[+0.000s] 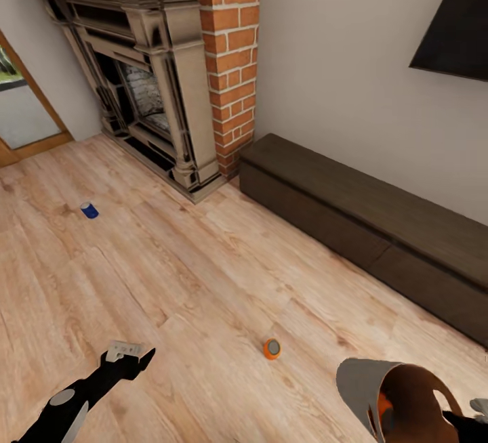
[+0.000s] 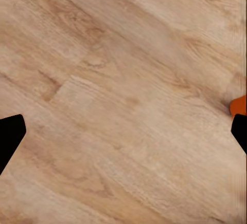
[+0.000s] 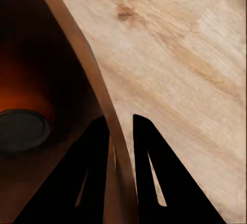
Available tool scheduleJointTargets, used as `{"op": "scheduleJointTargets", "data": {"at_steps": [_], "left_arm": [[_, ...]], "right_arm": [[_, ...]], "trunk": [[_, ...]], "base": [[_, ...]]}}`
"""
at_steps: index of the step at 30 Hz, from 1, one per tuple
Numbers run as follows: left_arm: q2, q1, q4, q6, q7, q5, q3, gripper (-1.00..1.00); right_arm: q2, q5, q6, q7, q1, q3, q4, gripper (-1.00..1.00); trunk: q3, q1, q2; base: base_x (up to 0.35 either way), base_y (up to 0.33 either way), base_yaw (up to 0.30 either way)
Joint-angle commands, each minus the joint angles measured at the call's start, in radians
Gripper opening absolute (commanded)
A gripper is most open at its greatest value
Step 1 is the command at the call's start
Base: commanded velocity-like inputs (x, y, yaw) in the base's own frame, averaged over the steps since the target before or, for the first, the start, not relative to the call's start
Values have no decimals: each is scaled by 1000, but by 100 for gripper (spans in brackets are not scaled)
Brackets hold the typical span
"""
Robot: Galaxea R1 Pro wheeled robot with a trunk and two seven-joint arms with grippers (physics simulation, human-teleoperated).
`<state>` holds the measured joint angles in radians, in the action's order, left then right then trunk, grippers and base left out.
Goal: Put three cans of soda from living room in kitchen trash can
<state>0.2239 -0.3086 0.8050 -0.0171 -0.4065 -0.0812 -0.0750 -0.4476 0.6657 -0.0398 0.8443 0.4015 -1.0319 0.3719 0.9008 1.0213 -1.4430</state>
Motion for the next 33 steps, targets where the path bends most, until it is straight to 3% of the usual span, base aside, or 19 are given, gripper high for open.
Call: {"op": "scheduleJointTargets", "data": {"at_steps": [1, 2, 3, 4, 7, 8, 11, 14, 15, 18, 20, 33], "left_arm": [[0, 0, 0, 0, 0, 0, 0, 100], [0, 0, 0, 0, 0, 0, 0, 100], [0, 0, 0, 0, 0, 0, 0, 100], [0, 0, 0, 0, 0, 0, 0, 100], [0, 0, 0, 0, 0, 0, 0, 100], [0, 0, 0, 0, 0, 0, 0, 100], [0, 0, 0, 0, 0, 1, 1, 100], [0, 0, 0, 0, 0, 1, 1, 100], [0, 0, 0, 0, 0, 1, 1, 100], [0, 0, 0, -4, 0, 1, 1, 100], [0, 0, 0, -5, 0, 1, 1, 100], [0, 0, 0, -6, 0, 0, 1, 100]], "right_arm": [[3, 11, 16, -41, 1, 35, -21, -100], [19, 35, 45, -131, 2, 95, -54, -100], [29, 44, 59, -168, 3, 125, -69, -100], [49, 62, 79, -224, 4, 184, -91, -100], [77, 83, 98, -274, 5, 264, -115, -100], [96, 104, 106, -300, 6, 344, -137, -100], [112, 117, 91, -316, 6, 426, -161, -100], [117, 122, 39, -321, 6, 456, -169, -100], [119, 120, -21, -323, 6, 465, -172, -100], [121, 114, -135, -327, 4, 473, -175, -100], [122, 112, -172, -329, 4, 472, -176, -100], [124, 108, -202, -332, 3, 465, -163, -100]], "trunk": [[-1, 0, 0], [-2, 0, 0], [-3, 0, 0], [-4, 0, 0], [-6, 0, 0], [-7, 0, 0], [-8, 0, 0], [-9, 0, 0], [-9, 0, 0], [-10, 0, 0], [-10, 0, 0], [-10, 0, 0]], "base": [[143, -254, -228], [143, -254, -228], [143, -254, -228], [143, -254, -226], [143, -254, -221], [143, -254, -156], [143, -254, -116], [143, -254, -54], [116, -229, -27], [64, -134, -15], [20, -42, -5], [3, -7, -1]]}}
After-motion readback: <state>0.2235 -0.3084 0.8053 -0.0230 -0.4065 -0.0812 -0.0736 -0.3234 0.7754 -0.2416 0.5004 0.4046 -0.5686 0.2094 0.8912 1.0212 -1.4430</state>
